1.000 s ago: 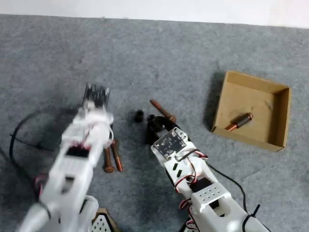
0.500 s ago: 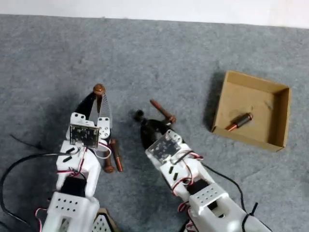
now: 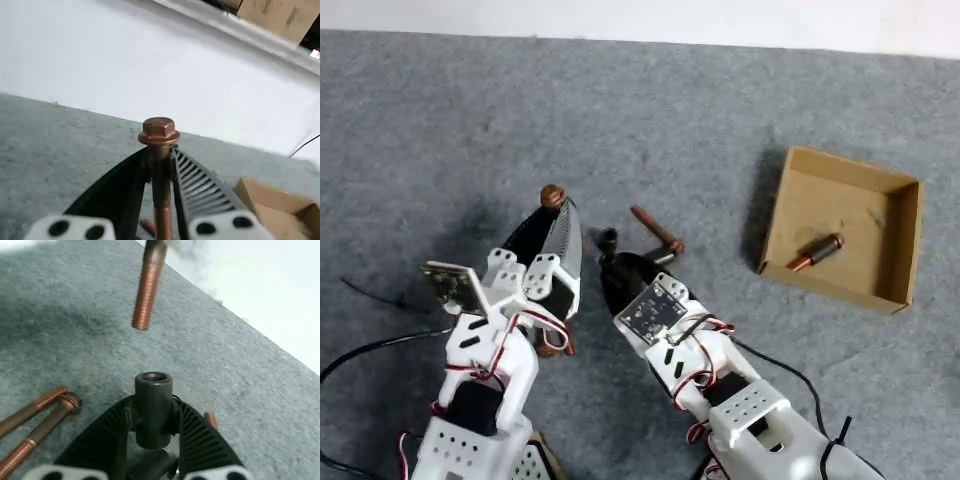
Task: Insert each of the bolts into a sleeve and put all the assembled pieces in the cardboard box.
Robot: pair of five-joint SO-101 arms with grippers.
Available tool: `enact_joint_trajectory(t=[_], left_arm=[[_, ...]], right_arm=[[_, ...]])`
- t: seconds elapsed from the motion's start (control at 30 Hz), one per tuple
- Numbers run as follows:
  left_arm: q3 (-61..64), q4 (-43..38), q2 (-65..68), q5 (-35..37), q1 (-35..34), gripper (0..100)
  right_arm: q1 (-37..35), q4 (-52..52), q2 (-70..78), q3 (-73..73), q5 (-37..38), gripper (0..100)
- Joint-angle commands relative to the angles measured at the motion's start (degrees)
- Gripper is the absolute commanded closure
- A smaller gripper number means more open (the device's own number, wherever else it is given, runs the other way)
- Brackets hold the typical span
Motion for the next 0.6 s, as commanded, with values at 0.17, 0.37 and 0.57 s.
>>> enact_joint_trajectory(t=[0.17,0.37,0.57], left_arm=[[1.01,0.0,-1.98,2.37,2.59,99],[1.01,5.27,-1.98,2.2,9.98,99],[1.01,5.27,-1.98,2.11,10.42,99]], right_arm=[[0.92,-0.4,-1.45,5.05,-0.26,99.4],[5.32,-0.4,-1.45,5.05,-0.26,99.4],[5.14,-0.4,-1.45,5.23,-0.26,99.4]])
